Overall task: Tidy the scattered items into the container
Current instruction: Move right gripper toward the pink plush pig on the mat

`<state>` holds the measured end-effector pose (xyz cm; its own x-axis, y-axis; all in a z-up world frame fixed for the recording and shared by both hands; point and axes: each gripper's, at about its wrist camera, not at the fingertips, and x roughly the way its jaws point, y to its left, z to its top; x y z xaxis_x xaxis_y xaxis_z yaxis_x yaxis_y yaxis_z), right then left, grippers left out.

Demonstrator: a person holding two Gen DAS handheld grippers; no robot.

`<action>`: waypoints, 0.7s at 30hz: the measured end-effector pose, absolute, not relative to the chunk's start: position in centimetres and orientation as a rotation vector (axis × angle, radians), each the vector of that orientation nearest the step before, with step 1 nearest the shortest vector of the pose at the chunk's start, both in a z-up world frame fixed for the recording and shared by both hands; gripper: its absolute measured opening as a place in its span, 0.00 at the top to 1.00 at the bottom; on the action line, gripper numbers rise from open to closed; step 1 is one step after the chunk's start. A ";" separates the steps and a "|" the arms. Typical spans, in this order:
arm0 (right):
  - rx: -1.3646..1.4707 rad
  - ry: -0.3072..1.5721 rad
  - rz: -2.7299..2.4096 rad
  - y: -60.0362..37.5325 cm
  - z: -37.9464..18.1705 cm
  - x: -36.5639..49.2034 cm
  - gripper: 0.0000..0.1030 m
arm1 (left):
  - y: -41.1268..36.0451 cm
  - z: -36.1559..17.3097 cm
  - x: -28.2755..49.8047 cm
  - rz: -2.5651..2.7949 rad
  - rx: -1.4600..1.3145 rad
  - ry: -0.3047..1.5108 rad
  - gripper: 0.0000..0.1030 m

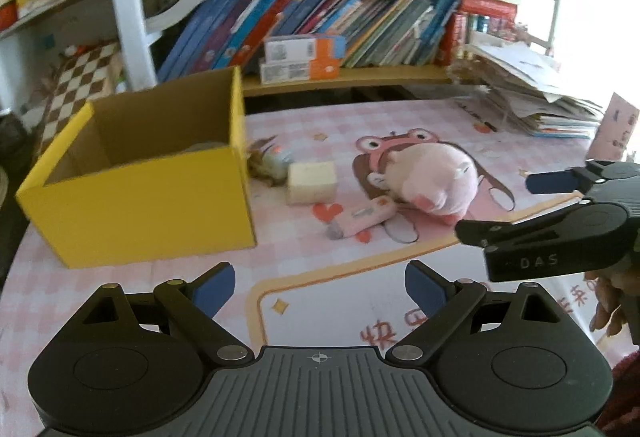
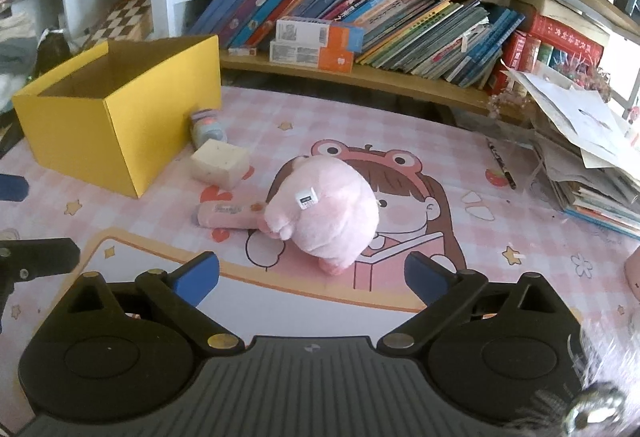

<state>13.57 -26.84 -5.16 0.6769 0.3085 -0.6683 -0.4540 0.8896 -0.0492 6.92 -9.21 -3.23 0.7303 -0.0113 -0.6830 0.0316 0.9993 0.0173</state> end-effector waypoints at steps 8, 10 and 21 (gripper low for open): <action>-0.294 0.672 0.422 -26.8 -4.6 14.8 0.04 | -10.0 -2.7 9.6 -0.013 0.044 0.757 0.09; -0.282 0.674 0.427 -27.0 -4.6 15.4 0.06 | -10.1 -2.8 10.4 0.001 0.058 0.753 0.09; -0.243 0.726 0.442 -27.3 -5.8 17.6 0.09 | -11.0 -4.7 13.2 -0.050 0.085 0.820 0.10</action>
<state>17.59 -27.33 -5.80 0.6619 0.3042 -0.6851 -0.4692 0.8809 -0.0622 13.16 -10.99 -4.66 0.6815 -0.0118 -0.7318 0.0776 0.9954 0.0562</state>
